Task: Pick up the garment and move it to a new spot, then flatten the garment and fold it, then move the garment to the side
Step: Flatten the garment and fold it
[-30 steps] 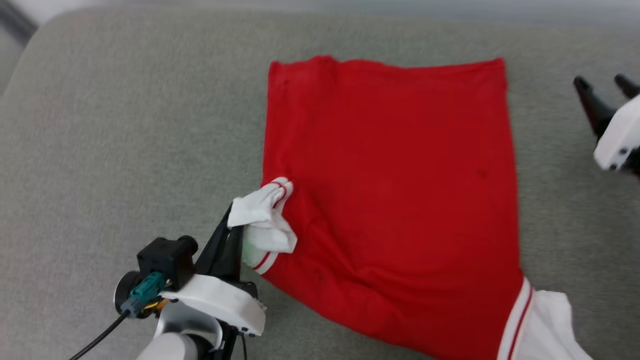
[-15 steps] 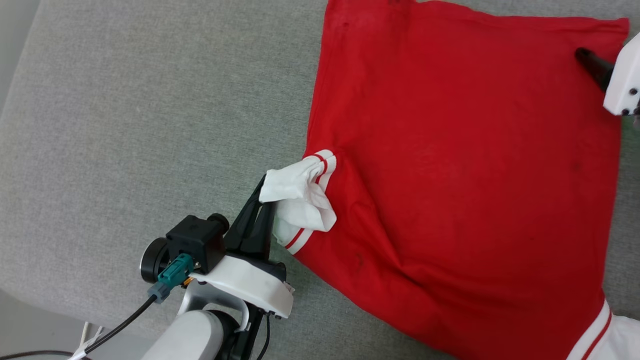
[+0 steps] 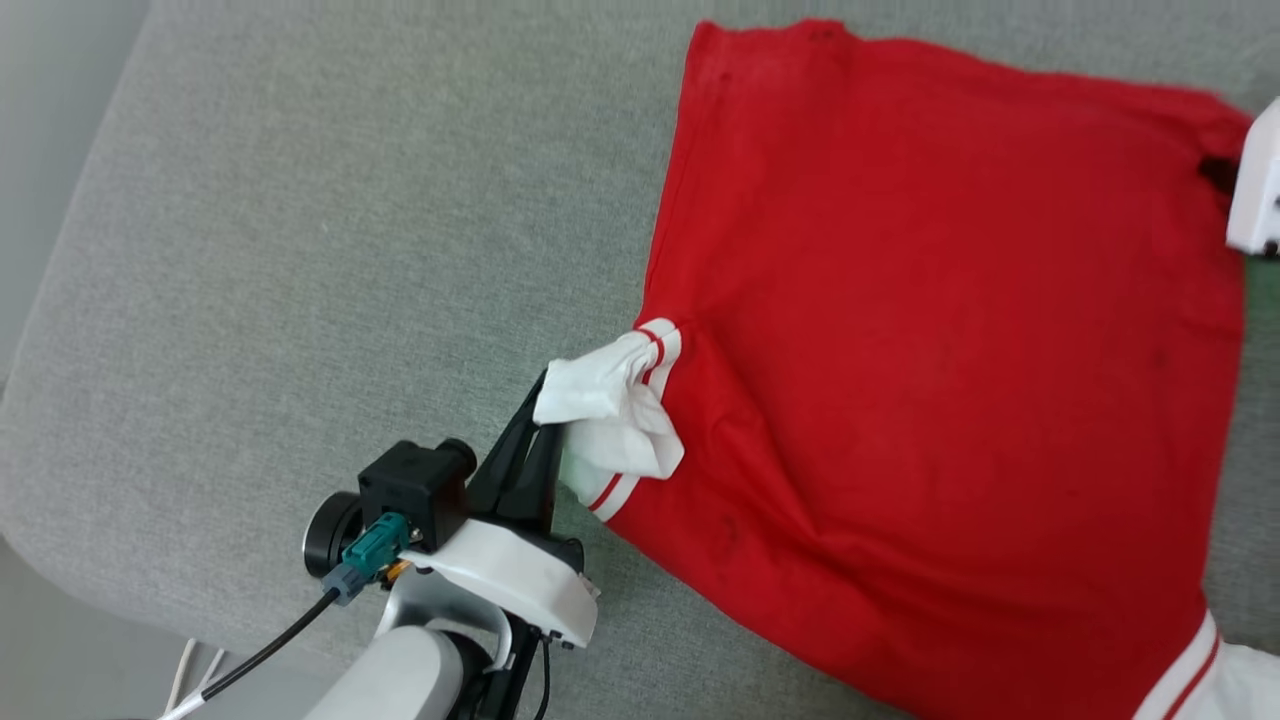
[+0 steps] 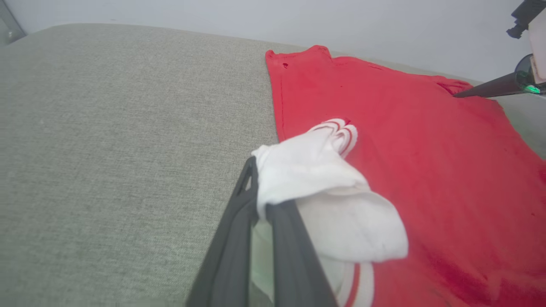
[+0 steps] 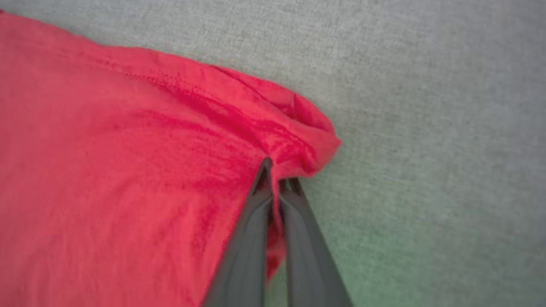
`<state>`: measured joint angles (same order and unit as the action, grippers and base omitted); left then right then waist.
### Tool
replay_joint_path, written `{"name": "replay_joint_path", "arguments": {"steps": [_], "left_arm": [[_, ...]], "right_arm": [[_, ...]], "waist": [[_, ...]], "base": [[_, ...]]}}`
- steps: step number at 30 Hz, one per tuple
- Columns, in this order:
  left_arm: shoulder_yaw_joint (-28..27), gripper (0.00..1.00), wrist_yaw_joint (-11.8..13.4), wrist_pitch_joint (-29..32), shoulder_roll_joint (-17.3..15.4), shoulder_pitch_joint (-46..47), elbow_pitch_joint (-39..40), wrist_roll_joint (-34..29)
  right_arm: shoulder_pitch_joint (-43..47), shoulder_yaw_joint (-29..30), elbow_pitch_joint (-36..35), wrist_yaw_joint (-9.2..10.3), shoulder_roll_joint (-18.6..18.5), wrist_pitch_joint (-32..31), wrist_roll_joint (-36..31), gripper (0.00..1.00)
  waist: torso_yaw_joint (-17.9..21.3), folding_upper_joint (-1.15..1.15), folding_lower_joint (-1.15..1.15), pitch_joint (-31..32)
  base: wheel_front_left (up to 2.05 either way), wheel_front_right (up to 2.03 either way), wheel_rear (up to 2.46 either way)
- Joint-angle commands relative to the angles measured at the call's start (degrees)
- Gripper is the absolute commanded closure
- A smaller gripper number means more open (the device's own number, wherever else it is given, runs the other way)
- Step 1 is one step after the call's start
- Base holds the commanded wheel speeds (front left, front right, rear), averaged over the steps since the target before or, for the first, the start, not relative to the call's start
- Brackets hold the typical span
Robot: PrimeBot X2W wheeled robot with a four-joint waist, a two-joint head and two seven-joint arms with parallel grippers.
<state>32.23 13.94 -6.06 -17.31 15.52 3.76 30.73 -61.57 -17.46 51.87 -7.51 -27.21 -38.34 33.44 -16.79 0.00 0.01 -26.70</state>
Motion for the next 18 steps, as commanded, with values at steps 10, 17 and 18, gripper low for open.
{"name": "replay_joint_path", "arguments": {"steps": [10,17,18], "left_arm": [[-1.8,1.00,1.4,0.2,-2.1,-5.5,-3.5,2.5],[-3.9,1.00,2.7,2.0,-4.9,-10.4,-3.8,5.2],[-4.3,1.00,3.0,2.2,-5.4,-11.2,-3.9,5.4]], "right_arm": [[6.1,-8.7,-6.8,0.04,-5.2,1.9,-0.8,1.00],[18.9,-10.2,-15.4,0.04,-10.3,1.1,2.5,1.00],[21.4,-9.9,-16.6,0.04,-10.7,0.8,2.8,1.00]], "waist": [[6.5,0.00,-0.01,11.9],[12.8,0.00,-0.01,17.7],[13.8,0.00,-0.01,18.4]], "base": [[0.00,0.00,0.00],[0.00,0.00,0.00],[0.00,0.00,0.00]]}}
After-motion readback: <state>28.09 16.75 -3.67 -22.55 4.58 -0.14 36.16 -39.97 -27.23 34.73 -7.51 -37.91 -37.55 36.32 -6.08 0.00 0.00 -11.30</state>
